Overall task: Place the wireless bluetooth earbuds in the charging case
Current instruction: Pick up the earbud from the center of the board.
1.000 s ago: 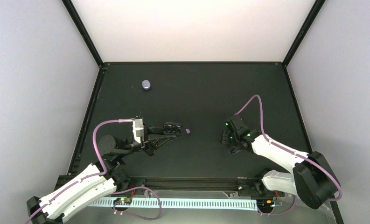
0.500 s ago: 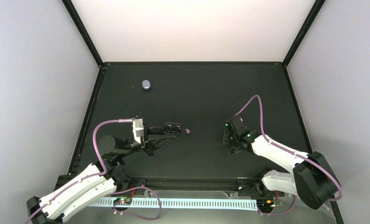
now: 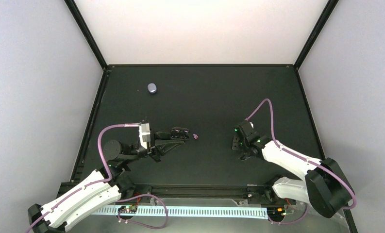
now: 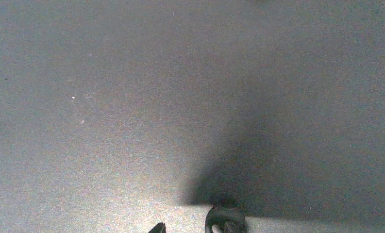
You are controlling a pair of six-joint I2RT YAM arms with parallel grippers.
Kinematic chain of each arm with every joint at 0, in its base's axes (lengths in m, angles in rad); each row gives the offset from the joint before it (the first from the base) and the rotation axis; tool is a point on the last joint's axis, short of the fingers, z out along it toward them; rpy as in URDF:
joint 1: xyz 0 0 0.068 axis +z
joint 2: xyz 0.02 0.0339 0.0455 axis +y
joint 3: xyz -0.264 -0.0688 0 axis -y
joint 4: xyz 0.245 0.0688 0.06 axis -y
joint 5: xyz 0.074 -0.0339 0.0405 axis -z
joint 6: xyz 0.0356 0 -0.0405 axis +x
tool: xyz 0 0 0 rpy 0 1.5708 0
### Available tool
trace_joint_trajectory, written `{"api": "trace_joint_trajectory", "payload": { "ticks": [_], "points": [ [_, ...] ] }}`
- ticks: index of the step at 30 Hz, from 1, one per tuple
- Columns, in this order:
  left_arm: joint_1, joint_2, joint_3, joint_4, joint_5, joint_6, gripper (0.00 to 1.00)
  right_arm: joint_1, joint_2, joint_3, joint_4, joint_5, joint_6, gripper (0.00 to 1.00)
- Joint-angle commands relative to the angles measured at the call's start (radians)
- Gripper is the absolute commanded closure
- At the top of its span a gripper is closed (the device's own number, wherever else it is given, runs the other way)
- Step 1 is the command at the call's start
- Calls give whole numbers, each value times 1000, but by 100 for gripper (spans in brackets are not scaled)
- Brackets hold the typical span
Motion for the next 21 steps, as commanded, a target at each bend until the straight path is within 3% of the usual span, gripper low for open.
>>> {"api": "trace_joint_trajectory", "payload": {
  "ticks": [1, 8, 21],
  "points": [
    [4, 4, 21, 8, 16, 13, 98, 1, 12, -27, -62, 62, -11, 70],
    [4, 5, 24, 6, 16, 12, 99, 1, 19, -25, -69, 73, -8, 78],
    [5, 5, 28, -2, 15, 10, 98, 2, 47, -7, -99, 93, 6, 79]
  ]
}}
